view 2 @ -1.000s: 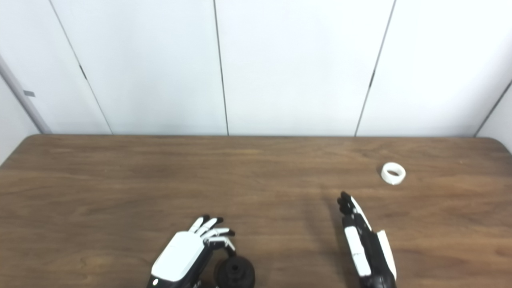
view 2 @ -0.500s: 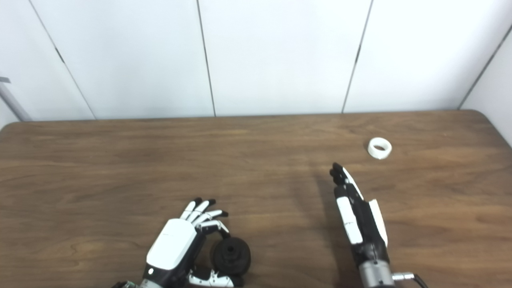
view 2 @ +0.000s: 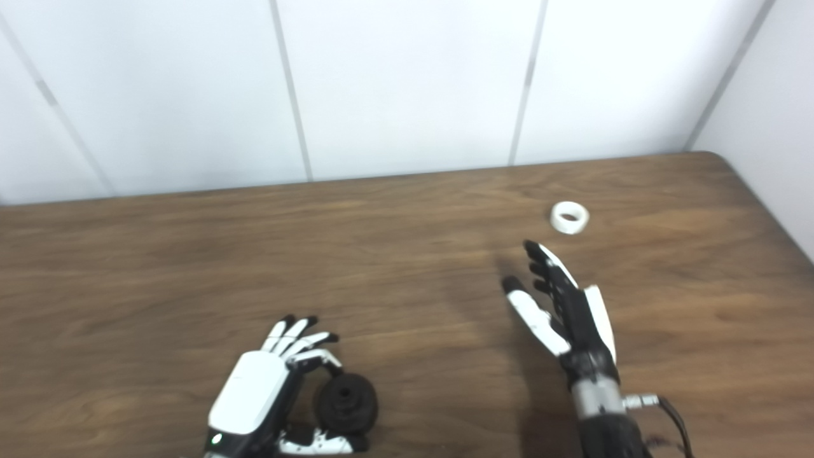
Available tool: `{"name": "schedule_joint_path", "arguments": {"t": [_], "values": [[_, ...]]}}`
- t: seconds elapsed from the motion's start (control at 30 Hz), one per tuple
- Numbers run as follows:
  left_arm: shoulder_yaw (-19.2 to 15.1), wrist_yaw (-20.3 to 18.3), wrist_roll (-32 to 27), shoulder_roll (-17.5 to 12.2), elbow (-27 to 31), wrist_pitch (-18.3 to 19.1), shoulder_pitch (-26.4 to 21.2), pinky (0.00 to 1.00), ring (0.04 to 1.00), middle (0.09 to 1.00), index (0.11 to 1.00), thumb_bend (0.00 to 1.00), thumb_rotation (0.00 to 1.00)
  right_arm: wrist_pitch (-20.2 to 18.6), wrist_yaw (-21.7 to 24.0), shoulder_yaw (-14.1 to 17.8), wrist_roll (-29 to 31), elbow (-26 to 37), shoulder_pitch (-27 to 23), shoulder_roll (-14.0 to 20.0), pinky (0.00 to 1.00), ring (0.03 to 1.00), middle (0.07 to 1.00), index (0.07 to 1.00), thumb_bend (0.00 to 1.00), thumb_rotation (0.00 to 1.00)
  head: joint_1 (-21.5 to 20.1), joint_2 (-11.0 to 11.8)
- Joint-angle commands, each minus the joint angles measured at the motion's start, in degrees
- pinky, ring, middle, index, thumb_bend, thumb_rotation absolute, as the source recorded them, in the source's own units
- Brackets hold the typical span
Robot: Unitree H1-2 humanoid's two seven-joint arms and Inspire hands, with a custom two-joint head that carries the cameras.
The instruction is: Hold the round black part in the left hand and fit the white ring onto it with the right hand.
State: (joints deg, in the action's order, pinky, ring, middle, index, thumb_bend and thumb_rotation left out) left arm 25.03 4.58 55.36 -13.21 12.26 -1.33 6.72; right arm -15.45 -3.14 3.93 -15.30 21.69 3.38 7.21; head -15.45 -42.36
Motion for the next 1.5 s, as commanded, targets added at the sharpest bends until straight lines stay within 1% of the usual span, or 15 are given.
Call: {"name": "schedule_joint_path", "arguments": {"t": [0.0,0.03,0.07,0.13,0.2,0.27,0.37,0.5,0.57,0.6,0.7,0.77,0.9,1.13,1.47], "values": [[-0.5,-1.4,-0.4,-1.7,-1.2,-0.8,0.4,1.0,0.933,0.81,0.484,0.52,0.05,-1.4,-0.4,0.6,-1.2,2.3,-3.1,0.6,0.81,0.86,0.874,0.818,0.64,0.43,-0.3,0.0],[-0.7,-1.3,-0.4,-2.1,-1.3,-1.1,0.3,1.0,0.932,0.809,0.484,0.52,0.05,-2.4,-0.4,0.6,-2.7,2.0,-4.2,1.3,0.81,0.858,0.871,0.817,0.65,0.4,-1.9,0.1],[-1.0,-1.3,-0.4,-2.5,-1.3,-1.3,0.3,1.0,0.928,0.807,0.484,0.52,0.05,-3.0,-0.3,0.5,-4.1,1.7,-5.1,2.1,0.79,0.842,0.862,0.811,0.67,0.4,-3.4,0.2],[-1.4,-1.4,-0.5,-2.9,-1.3,-1.7,0.3,1.0,0.926,0.805,0.484,0.52,0.05,-3.5,-0.2,0.6,-5.8,0.9,-6.9,3.4,0.76,0.842,0.862,0.802,0.71,0.38,-4.5,0.4],[-1.8,-1.5,-0.6,-3.3,-1.3,-2.0,0.3,1.0,0.919,0.8,0.484,0.52,0.05,-4.0,0.0,0.8,-6.9,-0.1,-8.6,4.8,0.85,0.875,0.855,0.792,0.74,0.33,-5.4,0.5],[-2.1,-1.8,-0.8,-3.6,-1.2,-2.1,0.3,1.0,0.919,0.799,0.484,0.52,0.05,-4.6,0.1,1.0,-7.7,-0.9,-10.1,6.0,0.88,0.887,0.854,0.788,0.75,0.31,-7.0,0.7],[-2.6,-2.3,-0.9,-4.0,-1.1,-2.3,0.2,1.0,0.913,0.794,0.484,0.52,0.05,-5.8,0.3,1.3,-9.4,-2.6,-12.7,8.6,0.93,0.916,0.878,0.775,0.77,0.26,-8.0,0.9],[-3.1,-2.7,-1.0,-4.2,-1.1,-2.8,0.2,1.0,0.903,0.787,0.484,0.52,0.05,-9.6,1.5,0.5,-13.9,-4.6,-16.0,12.2,0.94,0.912,0.881,0.766,0.78,0.29,-8.8,1.1],[-3.5,-3.1,-1.2,-4.2,-1.0,-2.9,0.3,1.0,0.903,0.787,0.484,0.52,0.05,-9.9,1.8,0.6,-14.5,-6.2,-17.7,13.6,0.92,0.912,0.88,0.764,0.79,0.28,-9.5,1.2],[-3.6,-3.2,-1.4,-4.2,-1.0,-3.1,0.4,1.0,0.903,0.786,0.484,0.52,0.05,-9.8,1.9,0.6,-14.4,-7.1,-18.5,14.2,0.92,0.92,0.883,0.759,0.8,0.26,-9.5,1.2],[-4.0,-3.3,-1.9,-4.2,-1.0,-3.5,0.5,1.0,0.901,0.785,0.484,0.52,0.05,-9.0,2.0,0.4,-14.8,-10.5,-20.7,16.4,0.93,0.925,0.884,0.742,0.81,0.23,-10.1,1.3],[-4.2,-3.5,-2.0,-4.3,-0.8,-3.5,0.6,1.0,0.898,0.782,0.483,0.52,0.05,-9.5,2.5,0.0,-15.2,-12.8,-22.2,17.5,0.95,0.935,0.907,0.735,0.83,0.23,-10.7,1.5],[-4.4,-3.7,-2.0,-4.3,-0.7,-3.8,0.7,1.0,0.893,0.777,0.484,0.52,0.05,-11.0,4.1,-0.7,-15.7,-17.4,-25.4,19.2,0.99,0.972,0.945,0.733,0.84,0.23,-10.7,1.5],[-4.8,-4.0,-2.1,-4.3,-0.3,-4.1,1.2,1.0,0.89,0.777,0.483,0.52,0.05,-11.4,6.4,-2.6,-17.3,-26.1,-30.7,21.4,1.0,1.0,0.975,0.742,0.87,0.25,-11.0,1.3],[-5.0,-4.7,-1.9,-4.0,0.7,-3.9,1.8,1.0,0.893,0.777,0.484,0.52,0.05,-11.4,11.7,-5.2,-21.9,-35.2,-36.3,22.2,1.0,1.0,0.998,0.746,0.9,0.3,-10.4,0.9]]}}
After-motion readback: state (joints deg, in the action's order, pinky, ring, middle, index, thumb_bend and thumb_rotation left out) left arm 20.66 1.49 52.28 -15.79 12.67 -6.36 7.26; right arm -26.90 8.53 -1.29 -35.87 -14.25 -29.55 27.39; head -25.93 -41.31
